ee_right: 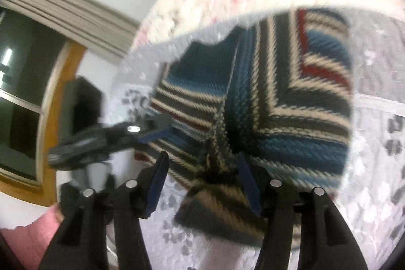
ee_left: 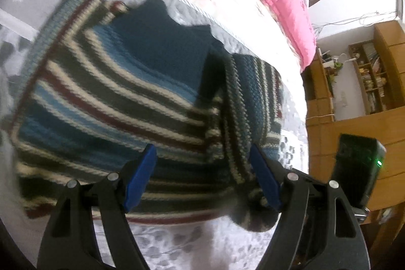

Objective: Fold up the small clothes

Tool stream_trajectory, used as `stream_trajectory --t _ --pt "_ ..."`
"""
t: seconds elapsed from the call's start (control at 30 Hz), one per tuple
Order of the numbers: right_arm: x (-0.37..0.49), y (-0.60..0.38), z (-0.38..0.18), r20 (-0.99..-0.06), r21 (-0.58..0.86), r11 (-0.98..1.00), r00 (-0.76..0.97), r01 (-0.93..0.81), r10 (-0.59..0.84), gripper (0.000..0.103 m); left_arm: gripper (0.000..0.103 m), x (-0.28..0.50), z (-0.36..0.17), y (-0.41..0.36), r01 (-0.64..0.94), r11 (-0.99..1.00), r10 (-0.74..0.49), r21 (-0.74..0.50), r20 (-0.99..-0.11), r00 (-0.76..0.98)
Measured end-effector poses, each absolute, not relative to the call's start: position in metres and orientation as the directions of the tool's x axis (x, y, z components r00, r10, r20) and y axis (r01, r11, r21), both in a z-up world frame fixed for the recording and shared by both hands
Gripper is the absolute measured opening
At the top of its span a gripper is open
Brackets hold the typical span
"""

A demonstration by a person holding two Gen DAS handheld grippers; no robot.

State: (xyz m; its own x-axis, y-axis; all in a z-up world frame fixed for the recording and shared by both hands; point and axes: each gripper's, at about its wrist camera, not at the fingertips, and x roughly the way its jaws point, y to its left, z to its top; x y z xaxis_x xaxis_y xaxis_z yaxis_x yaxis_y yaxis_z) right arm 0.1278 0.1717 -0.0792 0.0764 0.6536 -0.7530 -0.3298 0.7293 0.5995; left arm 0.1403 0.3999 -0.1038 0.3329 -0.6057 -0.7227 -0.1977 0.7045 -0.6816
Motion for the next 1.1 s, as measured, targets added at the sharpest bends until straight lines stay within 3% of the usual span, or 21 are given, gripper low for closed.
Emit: stream_trajectory --t 0.2,0.4,0.7,0.9,1.1 --pt "0.124 0.113 -0.078 -0.836 0.472 0.839 0.164 -0.270 0.523 0.058 0.075 0.151 -0.121 0.378 -0.222 0.664 -0.648 -0.714 -0.698 0.305" --pt "0.118 0.067 -0.113 -0.855 0.473 0.865 0.151 -0.165 0.496 0.058 0.075 0.165 -0.134 0.358 -0.221 0.659 -0.665 -0.718 -0.695 0.274" --pt "0.115 0.060 -0.136 -0.850 0.489 0.861 0.143 -0.138 0.506 0.058 0.074 0.191 -0.141 0.323 -0.200 0.670 -0.673 -0.715 -0.699 0.242" --pt "0.115 0.054 -0.139 -0.855 0.483 0.867 0.150 -0.123 0.497 0.058 0.026 0.199 -0.129 0.309 -0.147 0.689 -0.659 -0.710 -0.698 0.279" --pt "0.117 0.055 -0.146 -0.857 0.483 0.869 0.147 -0.108 0.494 0.058 0.019 0.195 -0.122 0.312 -0.120 0.693 -0.654 -0.711 -0.690 0.311"
